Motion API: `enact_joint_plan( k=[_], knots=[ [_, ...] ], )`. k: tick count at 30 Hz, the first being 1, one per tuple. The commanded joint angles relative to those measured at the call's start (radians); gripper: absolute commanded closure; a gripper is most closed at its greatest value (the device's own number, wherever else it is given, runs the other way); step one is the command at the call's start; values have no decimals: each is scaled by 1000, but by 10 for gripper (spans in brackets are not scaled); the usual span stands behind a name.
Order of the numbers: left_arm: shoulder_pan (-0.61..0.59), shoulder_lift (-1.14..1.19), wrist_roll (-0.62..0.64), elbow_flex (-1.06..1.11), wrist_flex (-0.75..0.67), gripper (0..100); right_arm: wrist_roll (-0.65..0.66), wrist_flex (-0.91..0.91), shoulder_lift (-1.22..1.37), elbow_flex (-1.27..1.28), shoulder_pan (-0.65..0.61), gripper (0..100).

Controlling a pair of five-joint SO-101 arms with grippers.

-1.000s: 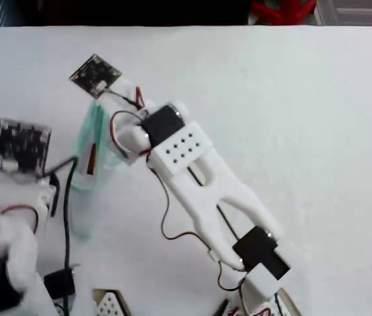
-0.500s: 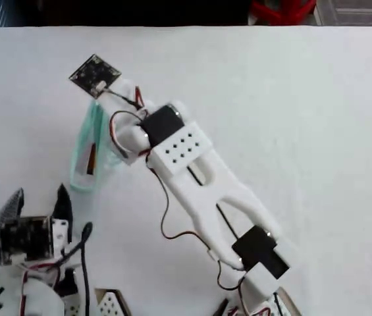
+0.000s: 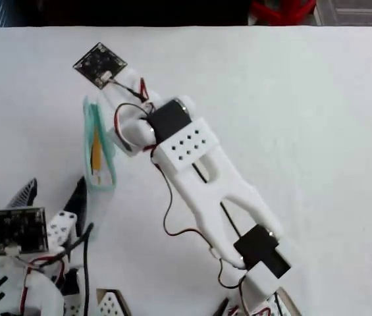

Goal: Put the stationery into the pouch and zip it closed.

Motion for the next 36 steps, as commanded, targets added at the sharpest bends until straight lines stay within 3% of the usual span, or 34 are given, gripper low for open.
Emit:
enact_joint_plan(
  k=[1, 5, 11, 18, 28, 36],
  knots=[
    [21, -2, 15, -150, 78, 718, 2, -5, -5, -60, -22, 902],
    [33, -2, 17, -275, 163, 718, 2, 7, -13, -64, -59, 902],
    [154, -2, 11, -189, 209, 717, 2, 7, -15, -66, -56, 901],
    [165, -2, 11, 58, -40, 717, 2, 7, -15, -66, -61, 901],
    [166, -2, 17, 140, -91, 717, 2, 7, -13, -101, -76, 901],
    [145, -2, 18, 381, -334, 722, 0, 8, -10, -103, -94, 902]
  ],
)
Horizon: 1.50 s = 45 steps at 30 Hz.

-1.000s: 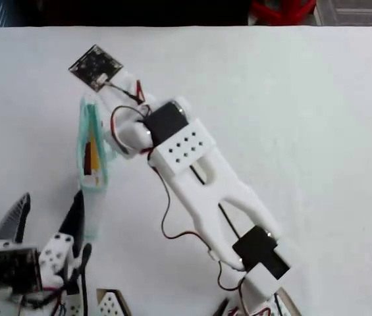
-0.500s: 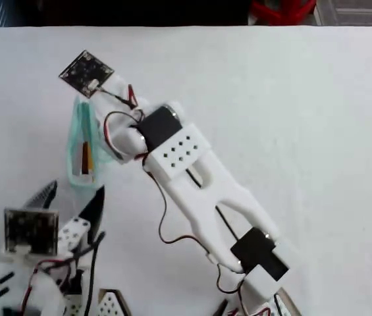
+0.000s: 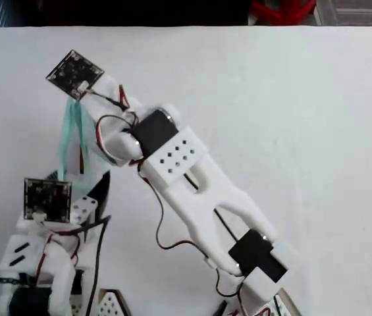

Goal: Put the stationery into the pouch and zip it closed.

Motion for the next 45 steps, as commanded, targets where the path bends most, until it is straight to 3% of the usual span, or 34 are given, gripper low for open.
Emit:
enact_joint_plan(
  k=[1, 6, 13, 17, 31, 33, 35, 37, 42, 45],
  knots=[
    [-28, -1, 18, 69, -120, 722, 0, 7, -8, -48, -1, 902],
    [-119, -1, 87, 48, -157, 727, 2, 27, -5, -48, -1, 902],
    [-127, -1, 94, 60, -149, 898, 0, 27, -5, -46, 33, 903],
    [-127, -1, 94, 74, -149, 928, 2, 28, -12, -15, 73, 903],
    [-105, -1, 98, 77, -353, 932, -8, 25, -13, 103, 406, 903],
    [-87, -1, 176, 77, -407, 932, -8, 24, -12, 132, 443, 903],
    [-48, -1, 295, 77, -437, 922, -8, 22, -13, 164, 483, 903],
    [50, -1, 282, 77, -442, 884, -8, 22, -15, 187, 524, 903],
    [386, -1, 138, 87, -442, 876, -9, 22, -15, 221, 631, 903],
    [516, -1, 20, 92, -442, 904, -66, 21, -15, 238, 682, 903]
  ],
)
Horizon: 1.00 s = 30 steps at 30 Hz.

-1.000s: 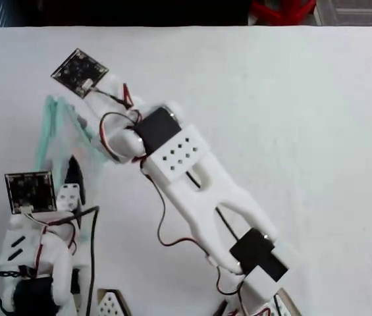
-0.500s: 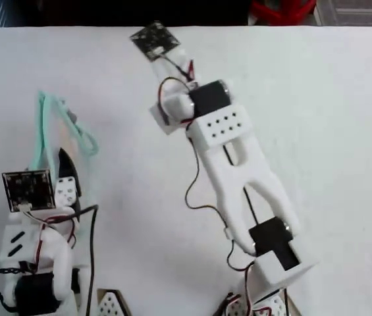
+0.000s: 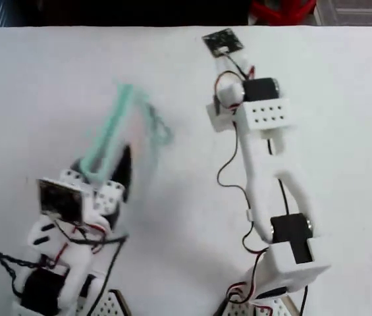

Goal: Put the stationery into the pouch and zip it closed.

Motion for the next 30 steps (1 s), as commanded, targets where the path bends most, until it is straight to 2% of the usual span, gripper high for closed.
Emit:
enact_joint_plan(
  k=[1, 4, 9, 11, 15, 17, 22, 26, 28, 30],
  knots=[
    [156, -16, -130, 8, -41, 917, -55, -5, -16, -3, 64, 903],
    [159, -16, -187, 69, -41, 950, -55, -5, -24, -8, 108, 903],
    [157, -18, -190, 169, -40, 959, -44, -5, -93, -17, 120, 903],
    [136, -18, -189, 167, -38, 960, 54, -19, -137, -12, 96, 902],
    [54, -18, -187, 150, -38, 961, 408, 16, -189, 5, -27, 900],
    [25, -18, -187, 150, -40, 961, 483, -19, -203, 25, -62, 900],
    [-1, -18, -187, 158, -34, 962, 543, -116, -203, 35, -130, 900],
    [-21, -18, -187, 190, -41, 962, 591, -217, -165, 35, -137, 903],
    [-19, -18, -187, 201, -41, 962, 578, -229, -151, 35, -107, 915],
    [-19, -18, -187, 201, -41, 962, 491, -239, -143, 32, -64, 969]
  ],
)
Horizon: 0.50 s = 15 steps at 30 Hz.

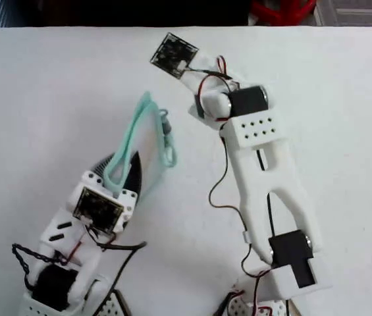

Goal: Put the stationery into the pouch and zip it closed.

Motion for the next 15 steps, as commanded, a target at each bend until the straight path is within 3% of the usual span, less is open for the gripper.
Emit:
enact_joint_plan(
  k=[1, 6, 10, 13, 15],
  knots=[
    [-35, 2, -8, 32, -6, 962, -155, -39, -7, -15, 70, 988],
    [-33, 2, -8, 34, -6, 962, -666, -33, -18, -37, 76, 906],
    [-31, 2, -8, 35, -6, 962, -956, 79, -7, -80, 41, 762],
    [-30, 2, -8, 57, -26, 962, -942, 199, -7, -86, -54, 661],
    [-33, 2, -8, 84, -68, 962, -741, 263, -7, -75, -134, 668]
  ],
)
